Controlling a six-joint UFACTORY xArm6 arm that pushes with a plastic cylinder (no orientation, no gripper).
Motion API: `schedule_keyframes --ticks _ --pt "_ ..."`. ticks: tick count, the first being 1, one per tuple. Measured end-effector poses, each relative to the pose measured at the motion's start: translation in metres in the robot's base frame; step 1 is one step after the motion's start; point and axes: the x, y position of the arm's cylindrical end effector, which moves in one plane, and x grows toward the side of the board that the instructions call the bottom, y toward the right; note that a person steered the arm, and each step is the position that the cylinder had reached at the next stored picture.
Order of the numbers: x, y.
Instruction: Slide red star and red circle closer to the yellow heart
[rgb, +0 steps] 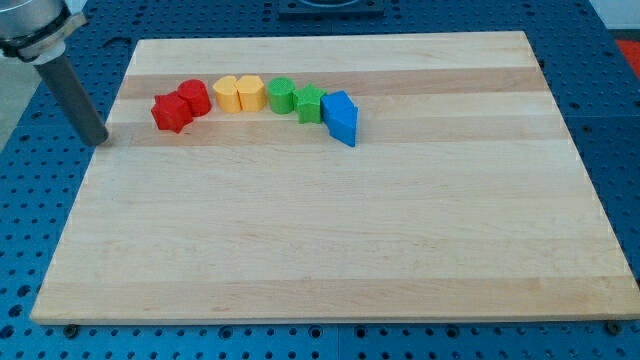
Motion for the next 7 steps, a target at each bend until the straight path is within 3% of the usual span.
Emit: schedule_keyframes --ticks 2,3,4,6,7 --pt "0.006 0.000" --pt "0.036 0.016" --pt "0.038 0.067" --pt "-0.006 0.153" --pt "-0.018 0.159"
